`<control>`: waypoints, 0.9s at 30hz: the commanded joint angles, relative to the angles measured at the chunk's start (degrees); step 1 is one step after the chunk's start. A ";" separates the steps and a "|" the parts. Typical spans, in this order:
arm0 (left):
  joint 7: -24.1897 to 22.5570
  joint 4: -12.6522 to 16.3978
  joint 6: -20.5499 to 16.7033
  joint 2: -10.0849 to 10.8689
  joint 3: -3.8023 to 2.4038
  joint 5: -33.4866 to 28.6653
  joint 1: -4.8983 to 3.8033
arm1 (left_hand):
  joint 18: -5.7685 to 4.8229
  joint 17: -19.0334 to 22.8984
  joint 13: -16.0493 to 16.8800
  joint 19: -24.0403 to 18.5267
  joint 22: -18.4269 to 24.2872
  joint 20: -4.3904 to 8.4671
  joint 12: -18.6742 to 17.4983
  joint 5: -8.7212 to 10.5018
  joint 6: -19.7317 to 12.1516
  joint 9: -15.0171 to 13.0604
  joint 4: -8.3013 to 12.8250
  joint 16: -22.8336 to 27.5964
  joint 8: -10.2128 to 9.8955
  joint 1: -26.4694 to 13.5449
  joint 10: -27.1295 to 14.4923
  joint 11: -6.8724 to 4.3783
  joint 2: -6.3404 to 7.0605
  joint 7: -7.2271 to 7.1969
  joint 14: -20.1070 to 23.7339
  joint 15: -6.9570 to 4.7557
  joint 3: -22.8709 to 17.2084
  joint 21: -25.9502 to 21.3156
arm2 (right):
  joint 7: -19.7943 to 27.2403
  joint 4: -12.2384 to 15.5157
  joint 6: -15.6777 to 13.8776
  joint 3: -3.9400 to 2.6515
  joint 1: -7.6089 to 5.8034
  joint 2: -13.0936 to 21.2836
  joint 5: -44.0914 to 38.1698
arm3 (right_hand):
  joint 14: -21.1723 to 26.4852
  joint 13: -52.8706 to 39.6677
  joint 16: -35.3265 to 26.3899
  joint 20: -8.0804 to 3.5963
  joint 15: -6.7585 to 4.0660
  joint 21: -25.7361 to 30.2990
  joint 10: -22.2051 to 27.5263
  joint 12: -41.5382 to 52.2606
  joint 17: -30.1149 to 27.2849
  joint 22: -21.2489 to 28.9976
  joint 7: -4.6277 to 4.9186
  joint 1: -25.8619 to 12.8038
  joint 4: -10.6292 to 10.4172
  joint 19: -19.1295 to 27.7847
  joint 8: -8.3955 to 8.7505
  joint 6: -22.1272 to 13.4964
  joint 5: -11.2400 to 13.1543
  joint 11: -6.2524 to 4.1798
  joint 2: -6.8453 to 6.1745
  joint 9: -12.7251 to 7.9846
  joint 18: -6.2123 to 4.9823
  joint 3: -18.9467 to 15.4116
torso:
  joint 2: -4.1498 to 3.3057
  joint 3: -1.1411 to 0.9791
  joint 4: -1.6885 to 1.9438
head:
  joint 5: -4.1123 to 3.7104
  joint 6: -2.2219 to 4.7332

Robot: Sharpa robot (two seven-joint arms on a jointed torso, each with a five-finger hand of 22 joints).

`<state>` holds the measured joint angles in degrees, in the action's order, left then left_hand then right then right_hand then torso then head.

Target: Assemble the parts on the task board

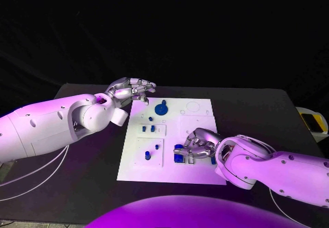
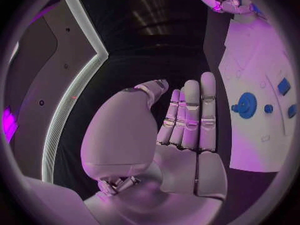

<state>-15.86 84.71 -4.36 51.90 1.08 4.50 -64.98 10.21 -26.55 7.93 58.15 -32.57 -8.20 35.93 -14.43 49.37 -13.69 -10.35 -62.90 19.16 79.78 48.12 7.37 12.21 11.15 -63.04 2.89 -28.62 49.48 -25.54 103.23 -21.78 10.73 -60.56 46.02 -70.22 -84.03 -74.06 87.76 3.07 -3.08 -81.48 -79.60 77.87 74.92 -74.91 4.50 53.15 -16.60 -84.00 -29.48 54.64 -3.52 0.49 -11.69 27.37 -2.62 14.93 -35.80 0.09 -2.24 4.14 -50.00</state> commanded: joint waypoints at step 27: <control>-0.08 0.08 1.36 0.02 -0.03 -0.24 -0.06 | 0.36 0.06 -0.09 0.37 0.11 0.07 -0.12 0.07 -0.63 -0.02 -0.35 0.17 -0.35 -0.03 -0.24 0.01 -0.53 0.00 0.26 0.00 0.16 -0.35 | 3.34 4.16 -0.09 0.00 -0.02 4.36 -5.83 | -4.63 -1.94 -0.26 -0.38 -0.52 -0.45 -0.90 0.47 8.42 -11.74 -0.30 9.25 1.62 -2.22 -2.09 -0.46 -4.07 -0.44 2.42 0.19 0.71 -4.01 | 0.00 0.00 -0.03 | -0.22 0.00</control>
<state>-15.72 84.69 -4.08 51.99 1.08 4.50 -64.98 10.21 -26.55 7.94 58.15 -32.51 -8.20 35.93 -14.43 48.96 -13.69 -10.52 -62.90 19.16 79.78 48.12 7.38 12.21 11.15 -63.04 2.89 -28.46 49.48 -23.97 107.24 -23.07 10.71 -60.61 50.42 -75.03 -84.03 -74.96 87.76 3.08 -3.08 -81.71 -80.12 78.11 74.90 -74.94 4.49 62.01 -14.93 -84.00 -31.27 54.24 -7.44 -0.03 -9.23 27.53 -2.62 11.21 -35.77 0.03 -2.27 4.00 -50.00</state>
